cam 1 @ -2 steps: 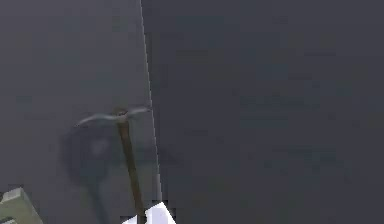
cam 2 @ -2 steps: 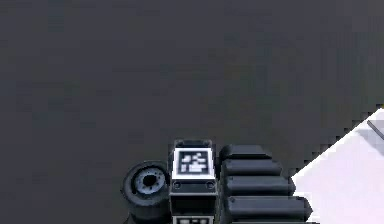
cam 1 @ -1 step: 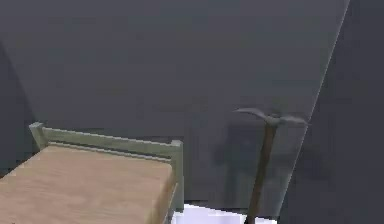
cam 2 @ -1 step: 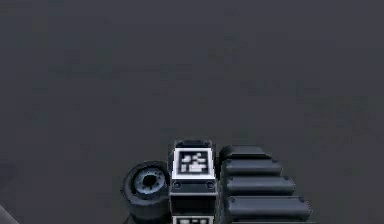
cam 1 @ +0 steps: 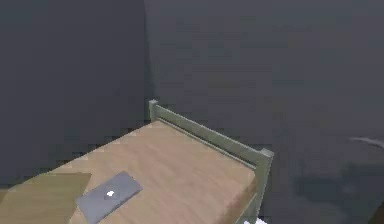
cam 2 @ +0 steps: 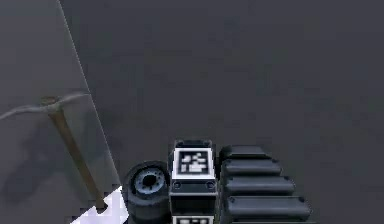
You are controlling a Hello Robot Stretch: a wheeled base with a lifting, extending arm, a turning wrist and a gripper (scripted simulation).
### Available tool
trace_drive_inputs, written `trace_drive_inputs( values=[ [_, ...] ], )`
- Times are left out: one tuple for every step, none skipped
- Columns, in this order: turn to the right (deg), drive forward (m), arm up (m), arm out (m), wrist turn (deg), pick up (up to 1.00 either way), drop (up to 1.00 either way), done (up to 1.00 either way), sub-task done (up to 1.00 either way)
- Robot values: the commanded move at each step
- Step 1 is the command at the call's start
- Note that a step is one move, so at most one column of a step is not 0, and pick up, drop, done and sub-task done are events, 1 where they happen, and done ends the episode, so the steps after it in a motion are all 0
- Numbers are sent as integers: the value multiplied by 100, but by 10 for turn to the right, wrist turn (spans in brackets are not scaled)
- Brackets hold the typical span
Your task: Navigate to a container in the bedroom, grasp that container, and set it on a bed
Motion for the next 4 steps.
trace_drive_inputs(
  values=[
    [-450, 0, 0, 0, 0, 0, 0, 0, 0],
    [-450, 0, 0, 0, 0, 0, 0, 0, 0],
    [-450, 0, 0, 0, 0, 0, 0, 0, 0],
    [-360, 0, 0, 0, 0, 0, 0, 0, 0]
  ],
)
